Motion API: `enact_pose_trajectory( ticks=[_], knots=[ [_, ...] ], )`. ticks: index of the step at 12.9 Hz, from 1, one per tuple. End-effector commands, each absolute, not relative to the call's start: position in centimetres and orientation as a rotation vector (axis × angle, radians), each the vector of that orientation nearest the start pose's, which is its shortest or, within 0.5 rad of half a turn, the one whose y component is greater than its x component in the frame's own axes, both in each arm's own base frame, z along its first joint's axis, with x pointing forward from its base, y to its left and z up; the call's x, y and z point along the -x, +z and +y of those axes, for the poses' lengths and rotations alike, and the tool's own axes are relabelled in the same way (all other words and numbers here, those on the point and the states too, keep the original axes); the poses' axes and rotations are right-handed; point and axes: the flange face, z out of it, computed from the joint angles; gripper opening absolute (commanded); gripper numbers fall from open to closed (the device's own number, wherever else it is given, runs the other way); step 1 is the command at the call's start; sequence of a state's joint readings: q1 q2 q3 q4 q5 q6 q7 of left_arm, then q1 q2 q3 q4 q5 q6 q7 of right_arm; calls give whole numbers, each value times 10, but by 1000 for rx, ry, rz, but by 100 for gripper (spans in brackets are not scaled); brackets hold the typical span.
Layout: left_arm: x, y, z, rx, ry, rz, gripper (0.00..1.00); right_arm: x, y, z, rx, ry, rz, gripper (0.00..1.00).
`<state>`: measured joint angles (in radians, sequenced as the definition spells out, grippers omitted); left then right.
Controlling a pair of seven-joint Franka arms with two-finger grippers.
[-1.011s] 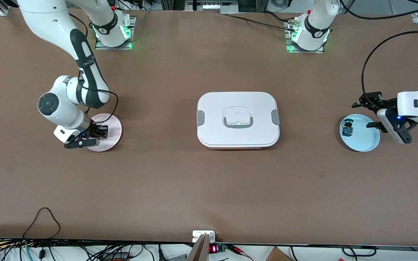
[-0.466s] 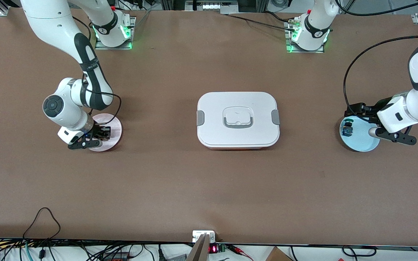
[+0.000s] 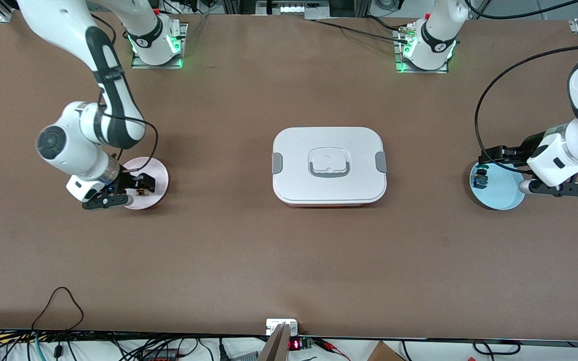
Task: Transfer orange switch to right arm and place
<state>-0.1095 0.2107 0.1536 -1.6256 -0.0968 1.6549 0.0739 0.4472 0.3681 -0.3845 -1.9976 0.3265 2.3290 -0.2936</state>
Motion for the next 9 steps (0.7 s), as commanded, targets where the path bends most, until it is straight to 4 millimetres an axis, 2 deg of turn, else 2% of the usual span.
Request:
enact_pose_trajectory(
  ticks=[1, 2, 4, 7, 9],
  knots=[
    [-595, 518, -12, 3142, 199, -29, 100, -619, 369, 38, 3026, 4, -250, 100],
    [-594, 520, -16, 3110, 189, -29, 100, -625, 402, 34, 3037, -7, -255, 100],
    [-590, 531, -17, 3101, 160, -5, 100, -622, 453, 31, 3031, 20, -210, 100],
    [-590, 538, -15, 3090, 135, 7, 100, -589, 530, 26, 3066, -18, -212, 100],
    [-590, 539, -15, 3094, 135, 9, 100, -572, 556, 20, 3070, -9, -225, 100]
  ],
)
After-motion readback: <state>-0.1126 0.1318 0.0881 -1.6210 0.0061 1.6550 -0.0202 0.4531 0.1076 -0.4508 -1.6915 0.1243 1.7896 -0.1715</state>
